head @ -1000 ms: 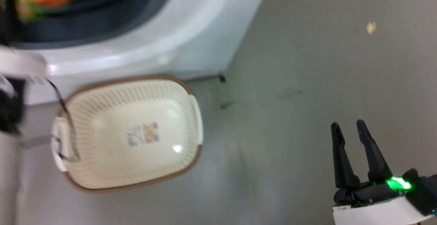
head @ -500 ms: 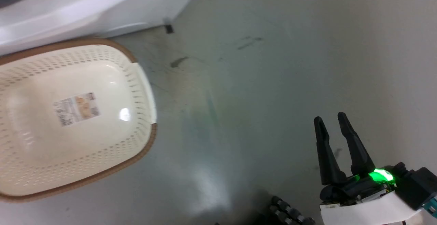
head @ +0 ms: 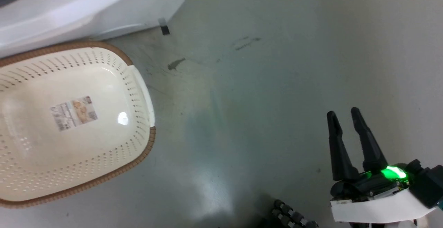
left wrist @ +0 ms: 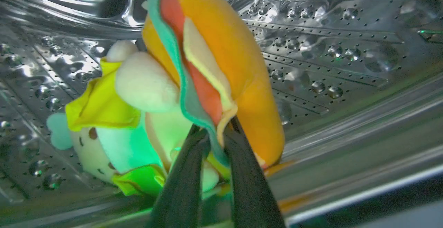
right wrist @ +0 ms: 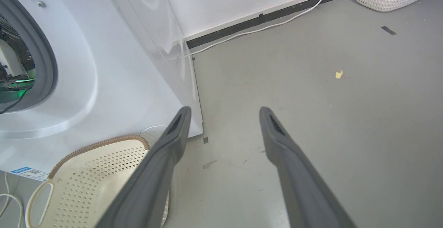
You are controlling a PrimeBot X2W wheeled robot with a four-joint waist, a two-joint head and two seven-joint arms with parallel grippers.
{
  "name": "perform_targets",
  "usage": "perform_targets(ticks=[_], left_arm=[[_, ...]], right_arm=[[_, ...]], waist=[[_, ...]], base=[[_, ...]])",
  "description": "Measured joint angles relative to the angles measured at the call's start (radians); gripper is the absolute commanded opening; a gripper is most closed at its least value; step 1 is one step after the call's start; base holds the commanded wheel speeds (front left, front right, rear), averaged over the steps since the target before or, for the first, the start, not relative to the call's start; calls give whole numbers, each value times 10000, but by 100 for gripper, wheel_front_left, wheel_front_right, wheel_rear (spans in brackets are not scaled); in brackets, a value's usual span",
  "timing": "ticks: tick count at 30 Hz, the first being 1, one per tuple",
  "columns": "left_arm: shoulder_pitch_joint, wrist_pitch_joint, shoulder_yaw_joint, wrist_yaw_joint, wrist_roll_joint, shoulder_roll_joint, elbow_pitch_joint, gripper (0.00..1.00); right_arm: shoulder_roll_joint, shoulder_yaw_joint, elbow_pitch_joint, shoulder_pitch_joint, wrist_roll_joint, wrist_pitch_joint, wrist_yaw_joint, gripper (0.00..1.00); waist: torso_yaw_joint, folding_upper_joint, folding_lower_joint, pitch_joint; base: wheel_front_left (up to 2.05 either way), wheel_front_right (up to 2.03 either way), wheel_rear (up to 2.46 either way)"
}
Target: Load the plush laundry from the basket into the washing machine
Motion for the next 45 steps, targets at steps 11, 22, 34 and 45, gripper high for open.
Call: perform_targets(ticks=[11, 22, 34, 45], left_arm=[[2127, -2608, -376, 12, -1112, -1505, 917, 100], [5962, -4614, -663, 56, -2470, -2775, -976, 100], [12483, -4690, 1444, 2065, -1952, -3777, -6878, 100], [14723, -4696, 1668, 2209, -451, -4842, -7873, 100]], right_arm=[[0, -907, 236, -140, -884, 0, 0, 100], [0, -1536, 541, 394, -1845, 0, 0, 100], [0, -1806, 508, 1487, -2245, 0, 0, 100], [0, -1710, 663, 2154, -2522, 0, 0, 100]], waist=[[706, 0, -1, -1830], [2121, 0, -5, -5053], [3867, -1, -3, -7585], [4703, 0, -2, -8274]], base=[[0, 0, 0], [0, 0, 0], [0, 0, 0], [0, 0, 0]])
